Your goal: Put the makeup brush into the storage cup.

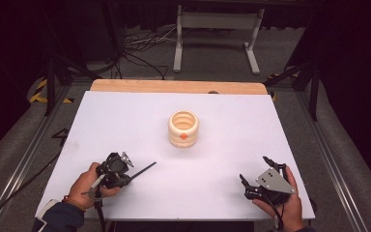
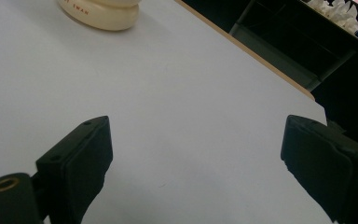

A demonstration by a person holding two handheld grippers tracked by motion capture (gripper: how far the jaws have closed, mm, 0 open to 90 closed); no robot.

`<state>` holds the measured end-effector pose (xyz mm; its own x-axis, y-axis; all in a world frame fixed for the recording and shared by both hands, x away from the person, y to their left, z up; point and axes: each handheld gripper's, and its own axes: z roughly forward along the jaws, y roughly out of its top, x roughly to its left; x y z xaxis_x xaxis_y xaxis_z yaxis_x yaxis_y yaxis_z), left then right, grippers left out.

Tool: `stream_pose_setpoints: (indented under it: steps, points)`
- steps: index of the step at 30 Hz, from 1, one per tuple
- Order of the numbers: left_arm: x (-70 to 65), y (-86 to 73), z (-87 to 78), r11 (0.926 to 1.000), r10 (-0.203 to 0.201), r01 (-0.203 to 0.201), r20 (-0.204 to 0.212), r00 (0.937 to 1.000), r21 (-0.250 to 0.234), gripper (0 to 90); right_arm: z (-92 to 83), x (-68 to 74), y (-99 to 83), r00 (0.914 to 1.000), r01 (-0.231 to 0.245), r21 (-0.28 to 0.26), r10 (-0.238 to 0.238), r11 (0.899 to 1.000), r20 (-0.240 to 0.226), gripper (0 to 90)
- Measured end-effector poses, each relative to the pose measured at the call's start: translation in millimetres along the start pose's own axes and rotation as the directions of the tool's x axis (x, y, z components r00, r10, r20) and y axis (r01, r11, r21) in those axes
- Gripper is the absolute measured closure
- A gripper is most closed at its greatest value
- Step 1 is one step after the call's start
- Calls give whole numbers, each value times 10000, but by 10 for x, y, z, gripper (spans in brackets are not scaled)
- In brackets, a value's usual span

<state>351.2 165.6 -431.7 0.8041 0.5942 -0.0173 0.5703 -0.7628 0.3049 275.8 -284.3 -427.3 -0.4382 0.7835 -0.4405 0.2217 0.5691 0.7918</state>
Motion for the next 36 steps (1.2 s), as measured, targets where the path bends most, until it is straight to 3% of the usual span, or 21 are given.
stream_pose_setpoints:
  steps: [6, 8, 10, 17, 20, 26, 28, 30, 34, 36]
  points:
    - [-23, 12, 0, 9990, 443, -443, -134, 9989, 64, 832, 2, 29, 13, 9998, 178, 16, -178, 9998, -35, 98]
    - [-6, 6, -8, 9982, 590, -590, 2, 9983, 42, 832, 2, 28, 15, 9998, 182, -1, -182, 9998, -22, 98]
    - [25, 3, -22, 9982, 563, -548, 663, 9962, -243, 833, 0, 29, 16, 9998, 196, -25, -196, 9998, -20, 98]
    - [-8, 78, -85, 9960, 769, -739, 607, 9952, -500, 832, 2, 54, 40, 9998, 212, -138, -212, 9997, 33, 122]
    - [-41, 182, -97, 9945, 931, -891, 739, 9929, -555, 832, 12, 79, 69, 9997, -34, -249, 28, 9997, -246, 156]
    - [-102, 427, -103, 9904, 1213, -1139, 974, 9878, -778, 832, 22, 232, 150, 9975, 509, -684, -541, 9964, -452, 173]
    - [-118, 509, -90, 9898, 1243, -1156, 1083, 9863, -837, 832, 39, 258, 179, 9966, 196, -664, -248, 9976, -784, 200]
    - [-145, 612, -70, 9870, 1491, -1415, 1068, 9830, -760, 832, 62, 285, 214, 9925, -175, -830, 73, 9964, -1217, 217]
    - [-195, 777, -75, 9825, 1799, -1724, 1185, 9765, -709, 832, 129, 375, 300, 9899, 132, -899, -257, 9959, -1391, 207]
    - [-217, 870, -92, 9799, 1942, -1872, 1161, 9741, -689, 832, 152, 432, 334, 9903, 611, -964, -724, 9935, -1190, 220]
